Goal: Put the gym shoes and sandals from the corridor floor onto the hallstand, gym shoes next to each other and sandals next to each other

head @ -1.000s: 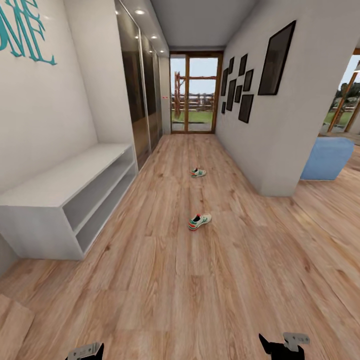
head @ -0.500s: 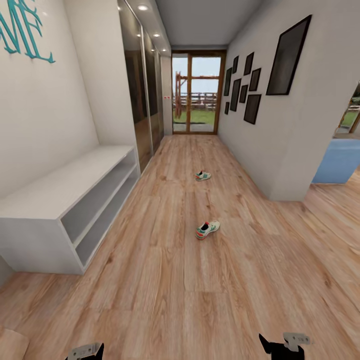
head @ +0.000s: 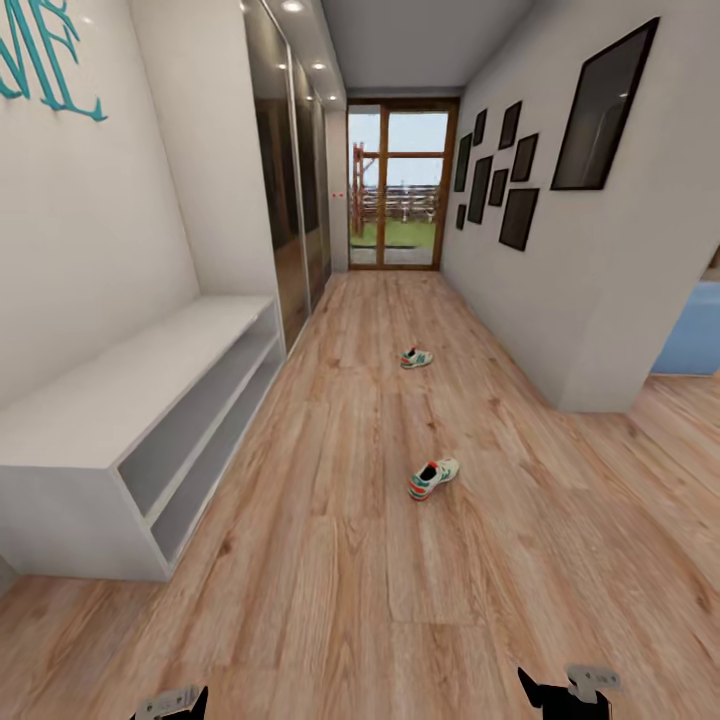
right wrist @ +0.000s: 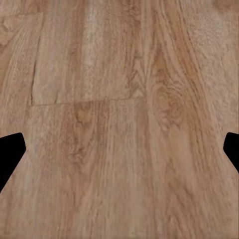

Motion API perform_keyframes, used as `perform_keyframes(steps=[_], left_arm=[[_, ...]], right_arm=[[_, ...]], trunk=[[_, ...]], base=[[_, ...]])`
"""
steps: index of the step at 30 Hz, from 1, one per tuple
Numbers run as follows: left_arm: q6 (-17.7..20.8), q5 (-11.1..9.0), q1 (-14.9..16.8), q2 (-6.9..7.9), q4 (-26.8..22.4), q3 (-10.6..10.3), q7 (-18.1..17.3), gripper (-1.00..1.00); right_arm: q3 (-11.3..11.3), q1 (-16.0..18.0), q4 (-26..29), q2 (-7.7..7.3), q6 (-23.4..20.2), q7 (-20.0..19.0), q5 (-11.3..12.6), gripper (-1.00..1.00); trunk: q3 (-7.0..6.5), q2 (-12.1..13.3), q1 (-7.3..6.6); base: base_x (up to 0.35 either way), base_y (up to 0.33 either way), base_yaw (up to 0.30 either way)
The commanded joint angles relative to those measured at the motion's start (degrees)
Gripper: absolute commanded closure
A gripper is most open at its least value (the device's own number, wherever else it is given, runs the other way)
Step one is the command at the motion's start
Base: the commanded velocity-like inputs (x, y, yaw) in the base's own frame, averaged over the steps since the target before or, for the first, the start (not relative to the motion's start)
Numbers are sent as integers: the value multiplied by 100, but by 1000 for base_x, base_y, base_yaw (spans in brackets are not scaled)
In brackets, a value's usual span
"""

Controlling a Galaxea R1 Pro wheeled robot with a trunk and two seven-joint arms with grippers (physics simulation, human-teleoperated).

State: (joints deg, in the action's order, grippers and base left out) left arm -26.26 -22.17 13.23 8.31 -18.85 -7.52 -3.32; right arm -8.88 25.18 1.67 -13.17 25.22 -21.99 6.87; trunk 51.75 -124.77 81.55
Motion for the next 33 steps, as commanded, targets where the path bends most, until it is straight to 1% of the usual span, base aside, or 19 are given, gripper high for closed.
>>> perform_keyframes(steps=[1, 10, 14, 20, 33], left_arm=[[-19, -63, 4, 4, 6, -30, -28, -100], [-17, -60, 4, 4, 6, -30, -28, -100], [-12, -60, 4, 4, 7, -30, -28, -100], [-11, -60, 4, 4, 11, -30, -28, -100], [-12, -60, 4, 4, 12, -31, -28, -100]], right_arm=[[-19, 4, -8, -2, 2, -60, 60, -100], [-22, 4, -8, -2, 1, -60, 60, -100], [-22, 4, -8, -2, 2, -60, 60, -100], [-22, 4, -8, -2, 2, -60, 60, -100], [-23, 4, -8, -2, 3, -60, 60, -100]], trunk=[[5, -2, 2], [5, -2, 2], [5, -2, 2], [5, -2, 2], [5, -2, 2]], base=[[302, 180, 0], [302, 180, 0], [302, 180, -78], [302, 180, -230], [302, 180, -293]])
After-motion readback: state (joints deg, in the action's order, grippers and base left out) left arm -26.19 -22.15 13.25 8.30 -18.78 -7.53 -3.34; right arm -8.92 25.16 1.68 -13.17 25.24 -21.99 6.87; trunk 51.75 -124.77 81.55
